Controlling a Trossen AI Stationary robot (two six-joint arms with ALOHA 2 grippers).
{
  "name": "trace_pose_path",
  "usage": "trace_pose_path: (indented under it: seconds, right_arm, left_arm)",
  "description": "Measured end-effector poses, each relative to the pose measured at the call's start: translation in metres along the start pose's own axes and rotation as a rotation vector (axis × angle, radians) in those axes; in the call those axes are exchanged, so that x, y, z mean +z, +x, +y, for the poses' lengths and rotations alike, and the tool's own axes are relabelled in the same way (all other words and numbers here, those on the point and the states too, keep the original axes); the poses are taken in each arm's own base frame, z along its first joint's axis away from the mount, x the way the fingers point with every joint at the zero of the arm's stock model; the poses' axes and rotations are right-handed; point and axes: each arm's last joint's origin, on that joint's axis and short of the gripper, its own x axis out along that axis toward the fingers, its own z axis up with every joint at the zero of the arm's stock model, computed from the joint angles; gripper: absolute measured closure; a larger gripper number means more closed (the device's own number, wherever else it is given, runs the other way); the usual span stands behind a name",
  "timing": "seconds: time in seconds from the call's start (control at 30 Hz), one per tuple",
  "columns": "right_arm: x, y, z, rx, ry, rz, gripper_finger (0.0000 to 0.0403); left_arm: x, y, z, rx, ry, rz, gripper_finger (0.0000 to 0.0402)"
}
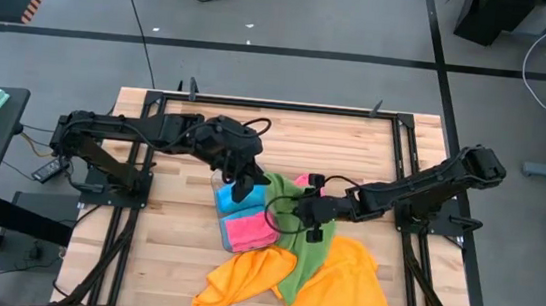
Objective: Fold microfiber towels
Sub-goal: Fold the top green towel
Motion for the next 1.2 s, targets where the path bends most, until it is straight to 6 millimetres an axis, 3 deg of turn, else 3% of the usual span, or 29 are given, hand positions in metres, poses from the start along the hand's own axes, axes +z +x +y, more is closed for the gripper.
trace_pose_path:
  seconds: [0.13,0.27,0.6,0.77,0.93,1.2]
  right_arm:
    - [0.000,0.003,-0.007,-0.017,0.011,0.007,0.0226]
    - [-0.002,0.008,-0.015,-0.049,0.031,0.018,0.0233]
    - [-0.005,0.024,-0.020,-0.102,0.026,0.037,0.0279]
    - [0.000,0.024,-0.021,-0.112,0.042,0.005,0.0318]
    - [0.005,0.019,-0.023,-0.109,0.046,-0.009,0.0353]
    - [0.008,0.007,-0.033,-0.119,0.075,-0.011,0.0361]
  left_arm:
    - [0.002,0.000,0.000,-0.007,0.001,-0.020,0.0375]
    - [0.003,0.000,0.000,-0.007,0.001,-0.026,0.0390]
    - [0.003,0.000,0.000,-0.009,-0.015,-0.029,0.0376]
    - [0.002,0.000,0.001,-0.005,-0.016,-0.020,0.0393]
    - [0.002,0.000,0.001,-0.004,-0.015,-0.020,0.0375]
    - [0.002,0.000,0.001,-0.002,-0.008,-0.016,0.0393]
